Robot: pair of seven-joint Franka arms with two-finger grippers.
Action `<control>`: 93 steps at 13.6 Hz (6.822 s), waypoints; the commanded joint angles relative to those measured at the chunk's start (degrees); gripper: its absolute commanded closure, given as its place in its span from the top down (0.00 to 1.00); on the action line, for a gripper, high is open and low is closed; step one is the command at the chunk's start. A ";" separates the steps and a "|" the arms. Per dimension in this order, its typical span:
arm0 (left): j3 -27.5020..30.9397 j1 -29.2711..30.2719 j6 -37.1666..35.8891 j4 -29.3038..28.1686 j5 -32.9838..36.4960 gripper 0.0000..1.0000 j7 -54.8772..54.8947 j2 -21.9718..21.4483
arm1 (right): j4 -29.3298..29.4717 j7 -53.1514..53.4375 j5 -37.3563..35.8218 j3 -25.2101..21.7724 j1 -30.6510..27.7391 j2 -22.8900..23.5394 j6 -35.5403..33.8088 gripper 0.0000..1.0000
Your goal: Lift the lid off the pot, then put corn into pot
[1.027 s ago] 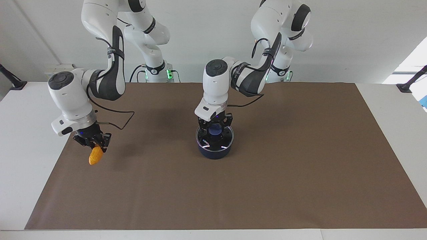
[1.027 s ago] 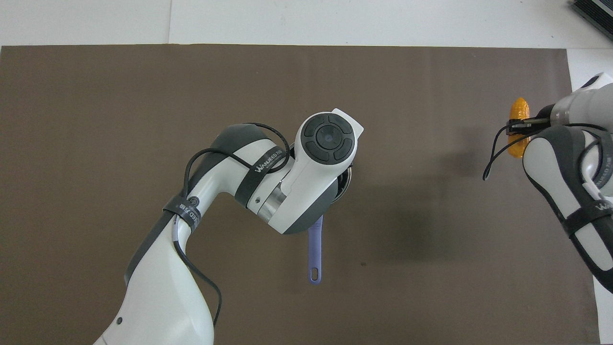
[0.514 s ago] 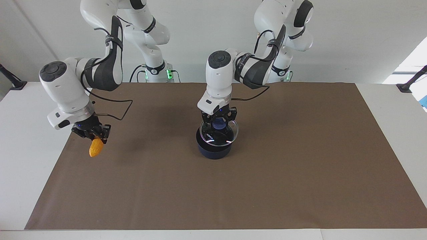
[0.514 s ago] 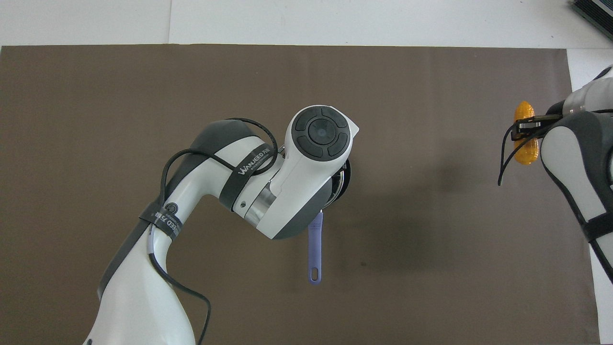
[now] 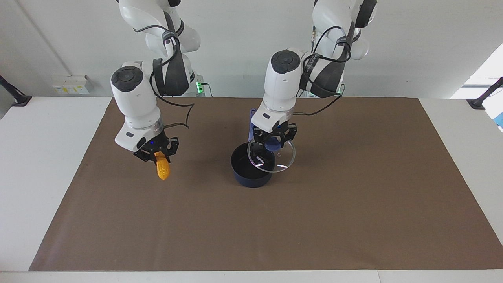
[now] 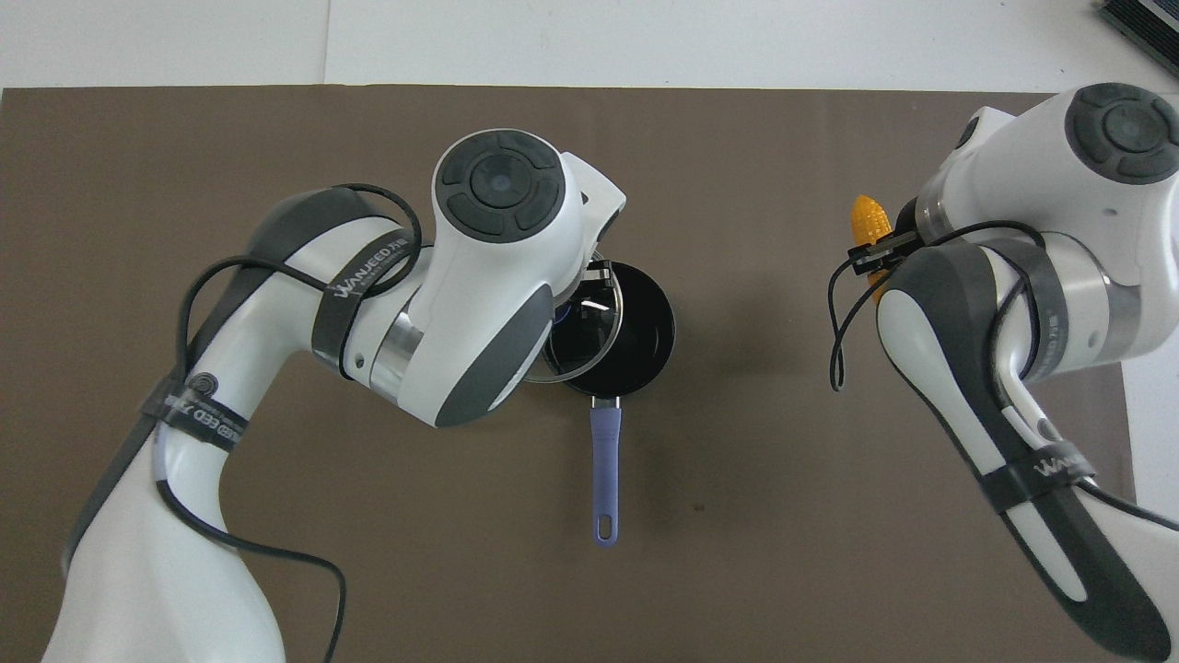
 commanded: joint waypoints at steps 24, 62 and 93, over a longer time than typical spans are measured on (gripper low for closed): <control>0.09 32.77 11.23 -31.94 -2.20 0.00 51.29 -15.30 | 6.45 33.87 0.15 2.00 23.28 13.10 8.32 0.00; -0.17 35.32 -3.51 -11.31 -2.02 1.00 42.08 -14.07 | 2.48 22.28 -0.64 2.18 18.37 5.29 7.37 1.00; 0.09 35.32 -22.86 -3.82 -1.14 1.00 43.83 -18.81 | 6.78 -3.31 7.35 -14.88 -0.18 -14.85 -23.49 1.00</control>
